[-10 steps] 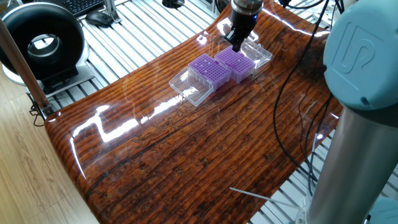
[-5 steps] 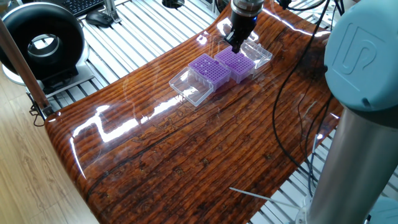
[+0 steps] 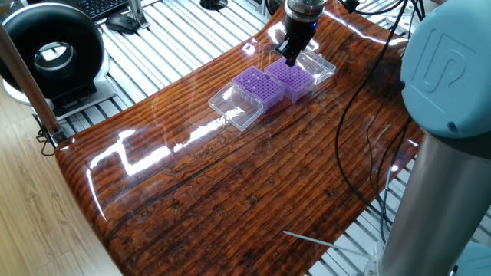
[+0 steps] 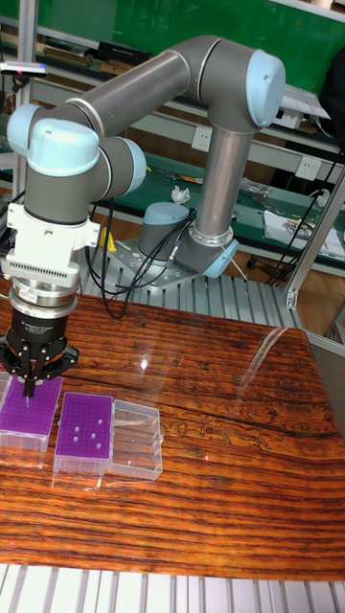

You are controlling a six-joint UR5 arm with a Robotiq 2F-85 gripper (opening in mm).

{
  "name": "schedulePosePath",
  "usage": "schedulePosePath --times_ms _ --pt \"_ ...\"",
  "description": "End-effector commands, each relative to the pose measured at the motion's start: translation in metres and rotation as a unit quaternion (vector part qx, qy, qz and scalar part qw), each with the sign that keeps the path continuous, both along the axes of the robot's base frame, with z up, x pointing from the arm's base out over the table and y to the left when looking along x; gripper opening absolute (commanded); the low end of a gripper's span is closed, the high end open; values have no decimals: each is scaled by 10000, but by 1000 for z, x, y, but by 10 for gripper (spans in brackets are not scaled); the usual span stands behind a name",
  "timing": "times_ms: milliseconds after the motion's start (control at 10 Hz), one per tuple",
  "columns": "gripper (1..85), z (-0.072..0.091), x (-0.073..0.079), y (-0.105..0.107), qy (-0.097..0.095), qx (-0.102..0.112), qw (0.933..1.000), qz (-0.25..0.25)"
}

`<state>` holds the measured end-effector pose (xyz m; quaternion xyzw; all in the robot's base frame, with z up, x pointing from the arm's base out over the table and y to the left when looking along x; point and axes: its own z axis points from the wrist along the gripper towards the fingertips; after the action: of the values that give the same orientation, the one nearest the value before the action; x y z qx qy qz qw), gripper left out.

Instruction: Transfer all small pipette tips from one holder to another

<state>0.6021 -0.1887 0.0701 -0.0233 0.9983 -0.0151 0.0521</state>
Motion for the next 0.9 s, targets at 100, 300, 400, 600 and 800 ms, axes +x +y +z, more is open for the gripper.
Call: schedulePosePath --times_ms 100,300,400,600,800 --pt "10 1 0 -1 -25 40 10000 -25" --pt "10 1 -1 -3 -24 31 10000 -9" --pt "10 1 -1 -3 -32 45 10000 -1" --pt "10 0 -1 -2 -47 68 10000 7" --pt "10 -1 2 -1 -78 91 9999 0"
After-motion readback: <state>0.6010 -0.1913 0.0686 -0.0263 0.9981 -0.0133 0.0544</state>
